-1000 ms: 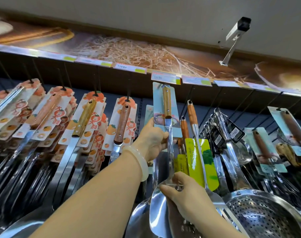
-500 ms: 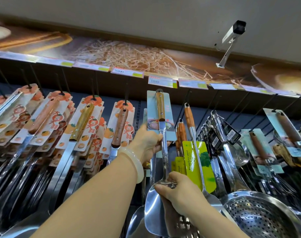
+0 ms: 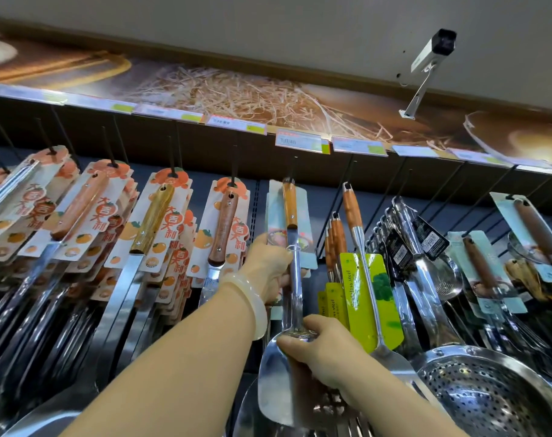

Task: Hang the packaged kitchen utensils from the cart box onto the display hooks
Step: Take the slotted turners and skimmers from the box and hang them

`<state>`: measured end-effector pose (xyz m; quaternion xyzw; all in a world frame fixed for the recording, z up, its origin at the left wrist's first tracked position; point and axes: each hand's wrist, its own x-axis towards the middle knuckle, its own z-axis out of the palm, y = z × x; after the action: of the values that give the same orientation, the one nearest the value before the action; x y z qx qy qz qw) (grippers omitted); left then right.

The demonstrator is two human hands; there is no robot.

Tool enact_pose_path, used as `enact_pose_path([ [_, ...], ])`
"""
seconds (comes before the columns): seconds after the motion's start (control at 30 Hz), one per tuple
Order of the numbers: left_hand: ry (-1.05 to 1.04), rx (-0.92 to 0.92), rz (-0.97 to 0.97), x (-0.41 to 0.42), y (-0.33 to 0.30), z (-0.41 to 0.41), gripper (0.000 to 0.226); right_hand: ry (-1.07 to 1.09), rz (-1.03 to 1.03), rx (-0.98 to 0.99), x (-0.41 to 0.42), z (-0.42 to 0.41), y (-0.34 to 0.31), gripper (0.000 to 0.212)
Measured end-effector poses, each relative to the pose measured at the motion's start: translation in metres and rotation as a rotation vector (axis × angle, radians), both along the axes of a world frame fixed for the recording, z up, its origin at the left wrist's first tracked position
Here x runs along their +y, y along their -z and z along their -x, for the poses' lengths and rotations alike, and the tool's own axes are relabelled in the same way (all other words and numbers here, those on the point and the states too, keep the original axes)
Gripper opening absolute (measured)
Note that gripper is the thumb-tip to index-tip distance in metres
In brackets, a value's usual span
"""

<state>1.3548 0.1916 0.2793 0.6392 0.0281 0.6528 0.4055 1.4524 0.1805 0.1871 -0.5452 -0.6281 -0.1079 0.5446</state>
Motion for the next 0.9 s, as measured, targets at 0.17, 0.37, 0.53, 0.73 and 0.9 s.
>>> enact_pose_path([
  [0.17,-0.025,0.012,0.070,0.011,0.009,0.003,0.020,0.029,0.022,-0.040,0.001,0.003,0.003,0.035],
  [0.37,-0.403,0.123,-0.076,0.041,0.015,0.001,0.054,0.072,0.037,-0.052,0.010,0.011,0.006,0.022],
  [0.53,-0.495,0.425,-0.117,0.021,0.045,0.020,0.055,0.052,0.089,-0.086,0.012,0.014,0.012,0.068],
  [0.73,-0.842,0.920,-0.319,0.024,0.070,0.029,0.074,0.135,0.121,-0.309,-0.003,0.019,0.031,0.119],
  [0.9,-0.990,1.116,-0.428,0.025,0.078,0.032,0.072,0.157,0.239,-0.390,-0.010,0.017,0.041,0.106],
])
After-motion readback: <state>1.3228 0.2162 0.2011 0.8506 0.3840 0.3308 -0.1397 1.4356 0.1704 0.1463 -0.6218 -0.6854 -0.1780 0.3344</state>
